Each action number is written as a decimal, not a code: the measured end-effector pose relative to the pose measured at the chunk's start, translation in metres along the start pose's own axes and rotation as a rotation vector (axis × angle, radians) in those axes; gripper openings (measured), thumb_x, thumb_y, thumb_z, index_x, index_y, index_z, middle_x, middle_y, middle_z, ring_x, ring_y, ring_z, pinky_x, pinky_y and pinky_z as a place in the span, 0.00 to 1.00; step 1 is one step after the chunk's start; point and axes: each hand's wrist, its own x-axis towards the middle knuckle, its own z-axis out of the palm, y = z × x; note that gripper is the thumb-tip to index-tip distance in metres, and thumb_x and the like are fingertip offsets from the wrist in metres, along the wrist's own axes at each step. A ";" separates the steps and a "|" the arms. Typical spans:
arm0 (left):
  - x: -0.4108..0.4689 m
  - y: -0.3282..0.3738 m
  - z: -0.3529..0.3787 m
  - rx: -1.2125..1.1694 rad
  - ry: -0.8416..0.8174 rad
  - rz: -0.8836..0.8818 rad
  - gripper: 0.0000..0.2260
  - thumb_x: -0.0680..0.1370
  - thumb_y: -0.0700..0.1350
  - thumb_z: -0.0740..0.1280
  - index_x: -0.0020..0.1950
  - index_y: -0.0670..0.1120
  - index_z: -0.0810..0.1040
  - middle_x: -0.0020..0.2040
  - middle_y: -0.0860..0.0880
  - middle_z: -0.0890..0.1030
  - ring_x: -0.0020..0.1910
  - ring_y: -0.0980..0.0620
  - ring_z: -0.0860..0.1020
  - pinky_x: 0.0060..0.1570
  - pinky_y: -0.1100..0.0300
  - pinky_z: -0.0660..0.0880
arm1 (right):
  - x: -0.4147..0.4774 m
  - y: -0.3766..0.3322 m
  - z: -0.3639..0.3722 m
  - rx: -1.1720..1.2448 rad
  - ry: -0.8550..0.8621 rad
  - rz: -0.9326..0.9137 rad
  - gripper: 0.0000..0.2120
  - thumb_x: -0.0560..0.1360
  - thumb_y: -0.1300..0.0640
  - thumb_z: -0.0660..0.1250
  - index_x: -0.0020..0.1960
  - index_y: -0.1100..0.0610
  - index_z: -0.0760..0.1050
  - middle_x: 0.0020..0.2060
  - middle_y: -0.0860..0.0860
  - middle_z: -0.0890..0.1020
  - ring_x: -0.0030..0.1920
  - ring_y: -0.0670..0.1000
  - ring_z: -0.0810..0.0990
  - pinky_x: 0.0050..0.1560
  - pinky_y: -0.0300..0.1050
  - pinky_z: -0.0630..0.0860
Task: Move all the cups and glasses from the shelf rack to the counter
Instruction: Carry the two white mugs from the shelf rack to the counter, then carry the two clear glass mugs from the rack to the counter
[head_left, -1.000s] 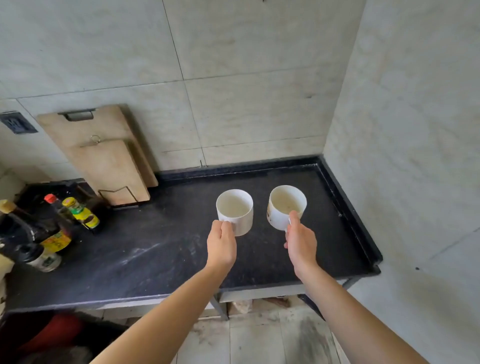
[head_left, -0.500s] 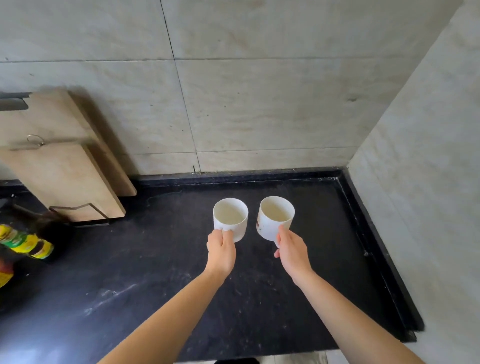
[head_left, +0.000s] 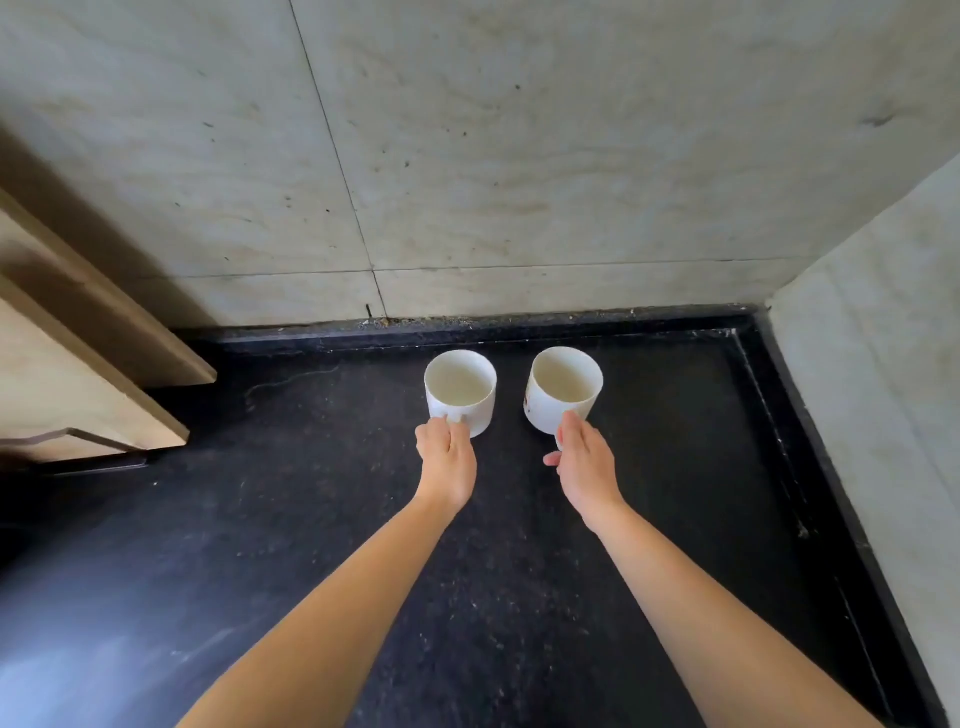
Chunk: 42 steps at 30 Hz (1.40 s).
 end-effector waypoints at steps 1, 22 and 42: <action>0.005 0.000 0.003 0.007 0.000 0.010 0.09 0.85 0.46 0.50 0.52 0.43 0.66 0.55 0.48 0.63 0.50 0.49 0.66 0.46 0.57 0.65 | 0.007 0.000 0.002 0.012 0.000 0.003 0.19 0.85 0.44 0.50 0.45 0.52 0.72 0.47 0.51 0.74 0.42 0.48 0.82 0.49 0.47 0.71; 0.049 0.021 0.043 0.410 -0.077 0.051 0.13 0.85 0.47 0.54 0.48 0.40 0.70 0.57 0.39 0.73 0.44 0.48 0.73 0.37 0.57 0.72 | 0.069 -0.014 -0.025 -0.087 0.025 0.064 0.21 0.85 0.45 0.53 0.68 0.58 0.72 0.61 0.57 0.78 0.56 0.57 0.81 0.61 0.60 0.77; -0.250 0.096 -0.197 1.016 0.942 0.222 0.30 0.82 0.60 0.51 0.81 0.48 0.56 0.81 0.39 0.53 0.80 0.36 0.50 0.75 0.35 0.50 | -0.114 -0.199 0.006 -0.571 0.018 -1.516 0.36 0.81 0.35 0.56 0.83 0.51 0.53 0.82 0.62 0.48 0.80 0.67 0.52 0.78 0.64 0.49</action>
